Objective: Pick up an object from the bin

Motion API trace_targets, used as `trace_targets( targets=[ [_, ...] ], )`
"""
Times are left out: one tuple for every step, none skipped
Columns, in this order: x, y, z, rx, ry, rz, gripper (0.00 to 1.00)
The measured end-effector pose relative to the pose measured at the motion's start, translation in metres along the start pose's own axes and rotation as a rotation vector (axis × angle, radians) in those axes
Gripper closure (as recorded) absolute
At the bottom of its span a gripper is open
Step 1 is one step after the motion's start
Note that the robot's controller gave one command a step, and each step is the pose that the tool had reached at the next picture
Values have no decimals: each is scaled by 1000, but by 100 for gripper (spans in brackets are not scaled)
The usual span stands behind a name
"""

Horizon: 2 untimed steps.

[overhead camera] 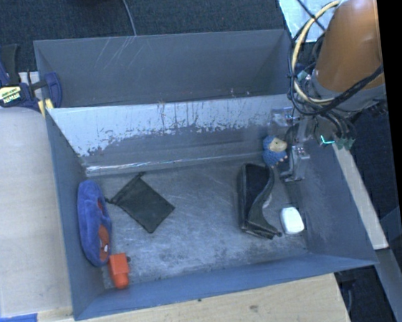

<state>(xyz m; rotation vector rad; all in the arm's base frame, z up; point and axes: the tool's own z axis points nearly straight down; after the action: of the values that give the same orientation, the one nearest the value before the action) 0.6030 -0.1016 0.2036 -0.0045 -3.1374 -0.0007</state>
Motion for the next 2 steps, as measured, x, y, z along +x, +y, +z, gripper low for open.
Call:
trace_targets(
  targets=[
    [38,48,115,2,-18,121,0],
    [32,19,122,-1,-38,-304,0]
  ],
)
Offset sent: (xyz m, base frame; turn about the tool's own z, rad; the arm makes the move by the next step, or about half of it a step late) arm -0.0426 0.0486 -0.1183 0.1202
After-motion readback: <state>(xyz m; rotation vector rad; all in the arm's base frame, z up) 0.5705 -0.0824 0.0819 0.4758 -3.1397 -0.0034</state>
